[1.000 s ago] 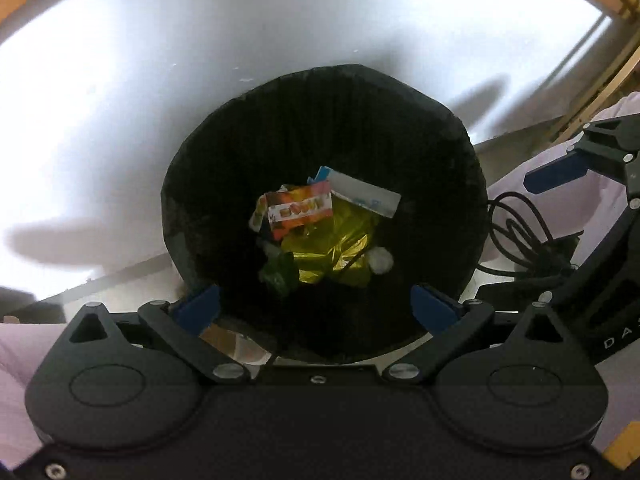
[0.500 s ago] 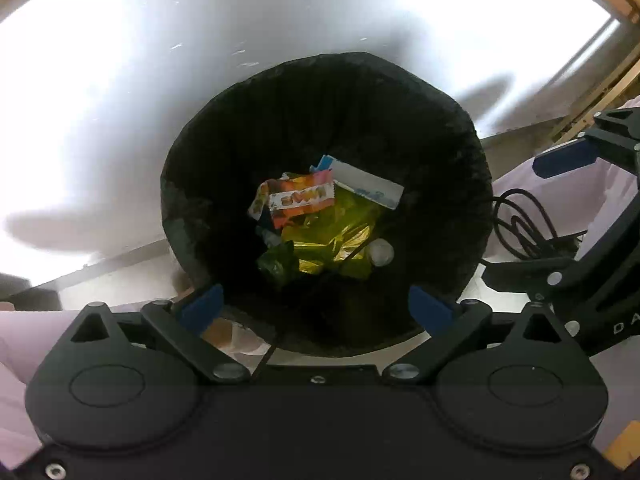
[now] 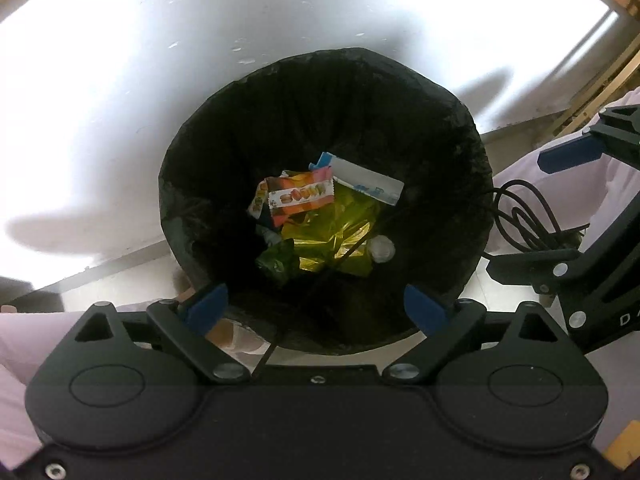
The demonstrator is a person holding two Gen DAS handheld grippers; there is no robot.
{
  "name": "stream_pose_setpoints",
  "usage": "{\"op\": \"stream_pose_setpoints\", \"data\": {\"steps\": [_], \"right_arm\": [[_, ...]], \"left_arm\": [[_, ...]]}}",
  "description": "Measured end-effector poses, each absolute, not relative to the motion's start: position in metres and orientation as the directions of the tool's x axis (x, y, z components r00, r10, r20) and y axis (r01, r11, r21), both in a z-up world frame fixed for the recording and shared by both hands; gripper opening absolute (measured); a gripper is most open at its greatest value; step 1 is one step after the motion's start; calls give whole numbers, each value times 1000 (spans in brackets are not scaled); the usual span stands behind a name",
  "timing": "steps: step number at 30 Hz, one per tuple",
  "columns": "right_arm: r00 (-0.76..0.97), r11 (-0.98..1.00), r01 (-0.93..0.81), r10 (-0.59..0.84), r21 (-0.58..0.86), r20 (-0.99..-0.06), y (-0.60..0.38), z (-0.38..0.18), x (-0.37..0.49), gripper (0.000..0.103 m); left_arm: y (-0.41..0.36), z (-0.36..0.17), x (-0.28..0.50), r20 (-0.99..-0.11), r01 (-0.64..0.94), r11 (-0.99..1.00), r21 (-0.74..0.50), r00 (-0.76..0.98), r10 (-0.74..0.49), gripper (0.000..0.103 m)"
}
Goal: Collect trash
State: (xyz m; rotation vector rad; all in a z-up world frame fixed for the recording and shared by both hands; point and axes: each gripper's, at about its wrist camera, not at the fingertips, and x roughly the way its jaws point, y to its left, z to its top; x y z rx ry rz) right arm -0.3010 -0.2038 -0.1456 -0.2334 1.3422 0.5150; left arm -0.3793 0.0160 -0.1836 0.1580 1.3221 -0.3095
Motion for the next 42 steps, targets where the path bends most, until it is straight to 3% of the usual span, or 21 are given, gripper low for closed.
{"op": "stream_pose_setpoints", "data": {"steps": [17,42], "right_arm": [[156,872,-478,208,111,-966,-202,-147,-306,103],[163,890,-431,240,149,-957,-210,-146,-306,103]], "left_arm": [[21,-178,-382,-958,289,954,-79,241,-153,101],[17,-179,-384,-957,331,942,-54,252,-143,102]]}}
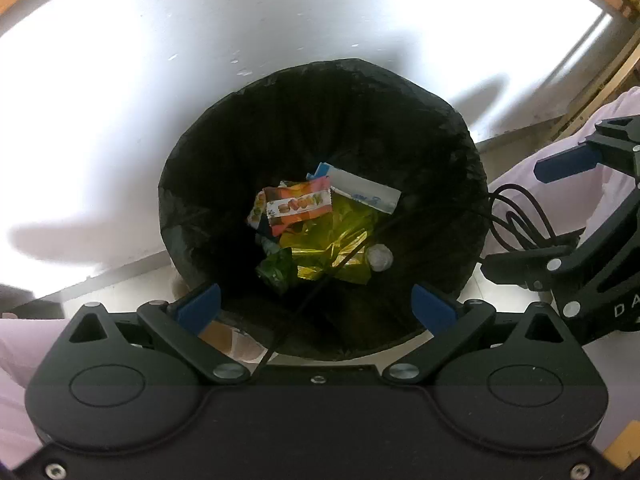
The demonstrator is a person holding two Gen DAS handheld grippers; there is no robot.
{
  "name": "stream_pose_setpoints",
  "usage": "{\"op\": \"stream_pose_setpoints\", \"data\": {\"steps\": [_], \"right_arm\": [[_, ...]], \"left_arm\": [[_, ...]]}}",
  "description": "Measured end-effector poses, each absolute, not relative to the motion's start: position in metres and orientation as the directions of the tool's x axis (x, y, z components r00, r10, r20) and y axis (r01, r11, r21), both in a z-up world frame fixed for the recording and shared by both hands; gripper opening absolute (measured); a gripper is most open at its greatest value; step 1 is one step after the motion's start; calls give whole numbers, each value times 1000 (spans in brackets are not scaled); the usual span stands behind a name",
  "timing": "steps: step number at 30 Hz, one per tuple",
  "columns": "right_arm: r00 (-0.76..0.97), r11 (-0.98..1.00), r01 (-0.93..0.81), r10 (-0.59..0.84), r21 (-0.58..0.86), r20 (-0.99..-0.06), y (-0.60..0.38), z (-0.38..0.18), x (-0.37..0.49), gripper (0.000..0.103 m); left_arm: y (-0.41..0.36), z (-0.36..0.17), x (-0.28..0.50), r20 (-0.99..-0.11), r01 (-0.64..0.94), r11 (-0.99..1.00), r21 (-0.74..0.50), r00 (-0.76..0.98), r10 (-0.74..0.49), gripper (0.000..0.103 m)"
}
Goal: Collect trash
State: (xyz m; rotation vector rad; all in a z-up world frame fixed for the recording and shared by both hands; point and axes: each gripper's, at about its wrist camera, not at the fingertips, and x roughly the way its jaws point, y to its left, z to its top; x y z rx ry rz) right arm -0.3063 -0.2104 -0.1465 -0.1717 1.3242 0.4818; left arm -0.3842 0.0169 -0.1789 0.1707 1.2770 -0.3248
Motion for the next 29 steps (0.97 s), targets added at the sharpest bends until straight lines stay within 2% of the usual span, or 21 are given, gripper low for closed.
{"op": "stream_pose_setpoints", "data": {"steps": [29], "right_arm": [[176,901,-404,248,160,-953,-217,-146,-306,103]], "left_arm": [[19,-176,-385,-948,334,940,-67,273,-164,103]]}}
